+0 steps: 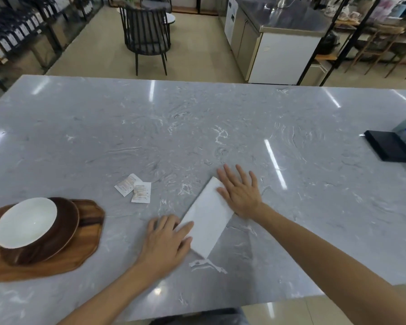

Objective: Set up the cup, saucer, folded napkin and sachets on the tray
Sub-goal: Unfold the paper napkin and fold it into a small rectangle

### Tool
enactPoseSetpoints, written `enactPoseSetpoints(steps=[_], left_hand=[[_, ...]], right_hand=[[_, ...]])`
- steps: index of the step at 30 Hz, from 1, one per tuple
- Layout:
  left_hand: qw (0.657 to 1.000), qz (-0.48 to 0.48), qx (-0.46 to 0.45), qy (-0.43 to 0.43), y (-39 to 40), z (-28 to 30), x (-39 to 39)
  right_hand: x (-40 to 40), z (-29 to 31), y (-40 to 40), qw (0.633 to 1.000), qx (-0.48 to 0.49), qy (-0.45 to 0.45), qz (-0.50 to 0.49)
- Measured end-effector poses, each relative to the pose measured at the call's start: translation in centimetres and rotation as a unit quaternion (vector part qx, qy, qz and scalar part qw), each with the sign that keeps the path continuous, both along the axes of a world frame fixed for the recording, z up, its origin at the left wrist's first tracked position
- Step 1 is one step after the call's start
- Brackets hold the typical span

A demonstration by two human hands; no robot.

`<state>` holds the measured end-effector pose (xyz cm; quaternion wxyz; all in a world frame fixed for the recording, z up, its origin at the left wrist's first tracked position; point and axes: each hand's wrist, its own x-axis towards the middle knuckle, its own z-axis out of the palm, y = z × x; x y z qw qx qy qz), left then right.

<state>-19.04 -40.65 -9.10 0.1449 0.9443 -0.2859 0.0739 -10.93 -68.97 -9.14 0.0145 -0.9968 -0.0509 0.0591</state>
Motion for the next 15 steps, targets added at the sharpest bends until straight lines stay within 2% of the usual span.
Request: enactPoseSetpoints(steps=[5,7,10,12,15], left_hand=[[0.994,-0.061,-0.081,0.045,-1.5,1.1,1.0],[0.989,-0.058,-0.109,0.083,-1.8,1.7,2.4],[0.975,-0.026,-0.176,0.134,-2.2,2.3,5.9],[0.977,-0.010,-0.157,0.145,-2.9,2.4,9.3],[0.972,-0.040,-0.053,0.226,-4.6,3.0,13.9]], right_hand=[[4.3,1.0,1.6,0.998,-0.035,0.044,0.030],[4.0,1.1,1.9,1.000,0.007,0.020,0.011],[2.7,1.2,0.9,0.991,0.129,-0.020,-0.042],[2.0,1.5,-0.2,0.978,0.197,0.005,-0.072],[2.2,2.4,-1.2,0.976,0.192,0.072,-0.070]])
